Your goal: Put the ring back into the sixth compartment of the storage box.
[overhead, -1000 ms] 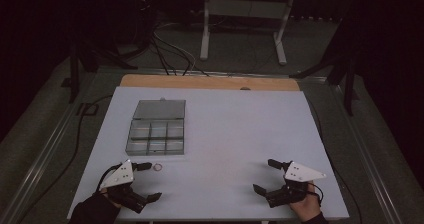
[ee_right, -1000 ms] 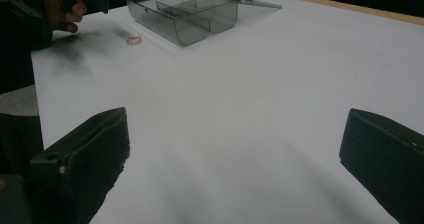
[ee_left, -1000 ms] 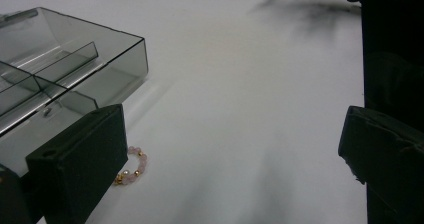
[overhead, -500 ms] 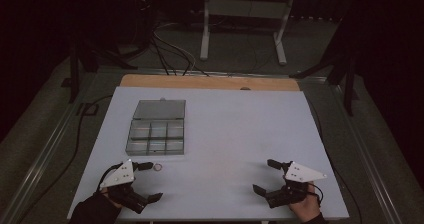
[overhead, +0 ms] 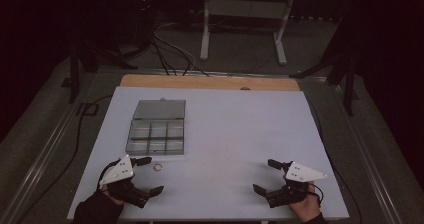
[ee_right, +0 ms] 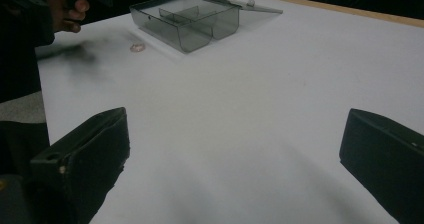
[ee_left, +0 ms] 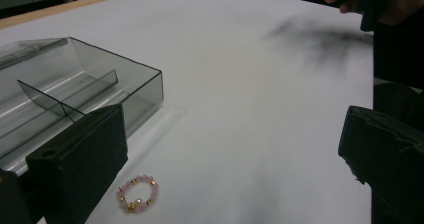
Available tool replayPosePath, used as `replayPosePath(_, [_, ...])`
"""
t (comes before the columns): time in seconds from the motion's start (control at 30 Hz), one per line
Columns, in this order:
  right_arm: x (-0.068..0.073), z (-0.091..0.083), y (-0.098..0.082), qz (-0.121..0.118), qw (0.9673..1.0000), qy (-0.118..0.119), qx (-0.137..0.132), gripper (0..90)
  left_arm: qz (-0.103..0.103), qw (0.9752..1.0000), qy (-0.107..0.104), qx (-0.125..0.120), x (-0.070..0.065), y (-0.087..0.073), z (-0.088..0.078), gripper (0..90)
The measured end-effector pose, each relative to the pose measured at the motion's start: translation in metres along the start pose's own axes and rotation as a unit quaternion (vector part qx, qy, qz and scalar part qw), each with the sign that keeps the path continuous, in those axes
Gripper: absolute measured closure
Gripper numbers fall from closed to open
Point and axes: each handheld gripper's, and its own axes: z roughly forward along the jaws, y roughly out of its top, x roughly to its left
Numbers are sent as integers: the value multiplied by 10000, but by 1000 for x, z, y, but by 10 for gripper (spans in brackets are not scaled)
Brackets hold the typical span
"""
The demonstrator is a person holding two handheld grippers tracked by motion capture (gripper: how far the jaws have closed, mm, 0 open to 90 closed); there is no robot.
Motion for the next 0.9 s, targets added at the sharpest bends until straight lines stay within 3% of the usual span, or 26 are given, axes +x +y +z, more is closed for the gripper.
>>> replayPosePath(0.4, [-1,0,0,5,10000,-44,27,0,-286,9977,593,-130,-2,5,6,5])
replayPosePath(0.57, [-1,0,0,8,10000,-50,23,0,-406,9963,751,-30,-2,4,10,5])
replayPosePath(0.9, [-1,0,0,28,10000,-51,14,0,-556,9905,1243,170,-8,5,20,5])
